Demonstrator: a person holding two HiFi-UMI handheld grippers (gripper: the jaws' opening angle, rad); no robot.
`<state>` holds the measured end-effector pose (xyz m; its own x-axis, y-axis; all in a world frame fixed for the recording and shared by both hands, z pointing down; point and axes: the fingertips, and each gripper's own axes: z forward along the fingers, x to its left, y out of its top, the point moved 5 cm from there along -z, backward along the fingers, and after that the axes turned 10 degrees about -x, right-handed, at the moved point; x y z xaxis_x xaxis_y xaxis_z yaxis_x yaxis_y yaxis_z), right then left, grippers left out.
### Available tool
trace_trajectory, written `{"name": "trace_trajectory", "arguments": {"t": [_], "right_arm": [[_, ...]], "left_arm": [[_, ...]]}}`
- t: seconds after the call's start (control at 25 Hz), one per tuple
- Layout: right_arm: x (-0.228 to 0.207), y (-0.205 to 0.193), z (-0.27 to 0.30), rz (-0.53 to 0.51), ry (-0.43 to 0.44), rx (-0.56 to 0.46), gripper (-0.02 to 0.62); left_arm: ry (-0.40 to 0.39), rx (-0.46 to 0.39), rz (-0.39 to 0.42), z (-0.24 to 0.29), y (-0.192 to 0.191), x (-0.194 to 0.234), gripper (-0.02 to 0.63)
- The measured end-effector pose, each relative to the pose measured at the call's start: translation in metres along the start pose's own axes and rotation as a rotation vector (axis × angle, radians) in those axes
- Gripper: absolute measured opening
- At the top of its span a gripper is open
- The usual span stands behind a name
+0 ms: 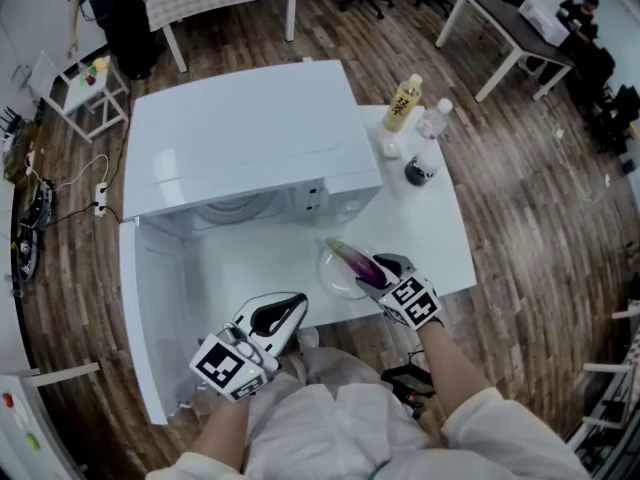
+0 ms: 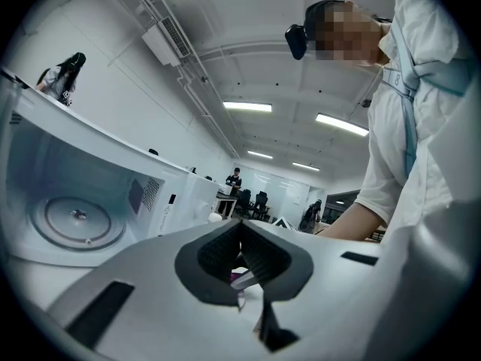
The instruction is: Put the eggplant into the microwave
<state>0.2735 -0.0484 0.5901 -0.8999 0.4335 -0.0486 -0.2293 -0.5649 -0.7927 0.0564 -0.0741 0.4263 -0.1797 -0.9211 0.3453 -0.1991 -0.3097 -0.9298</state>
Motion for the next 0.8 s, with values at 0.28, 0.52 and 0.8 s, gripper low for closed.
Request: {"name": "trace_trajectory", "arguments": {"t": [0.28, 0.52, 0.8], "right_arm": [[-0.002, -0.01, 0.005, 0.005, 0.011, 0.041, 0.258], [-0.002, -0.016, 0.006, -0.005, 0.006, 0.087, 0.256], [-0.002, -0.016, 0.008, -0.033, -0.002, 0.112, 0.244]], "left_arm": [[-0.007, 0.005, 0.0, 0.004, -0.001, -0.001, 0.003], [0.002, 0.0, -0.001, 0.003, 0.0, -0.001, 0.003], [0.011, -0.007, 0.0, 0.0, 0.002, 0.003, 0.003]]}}
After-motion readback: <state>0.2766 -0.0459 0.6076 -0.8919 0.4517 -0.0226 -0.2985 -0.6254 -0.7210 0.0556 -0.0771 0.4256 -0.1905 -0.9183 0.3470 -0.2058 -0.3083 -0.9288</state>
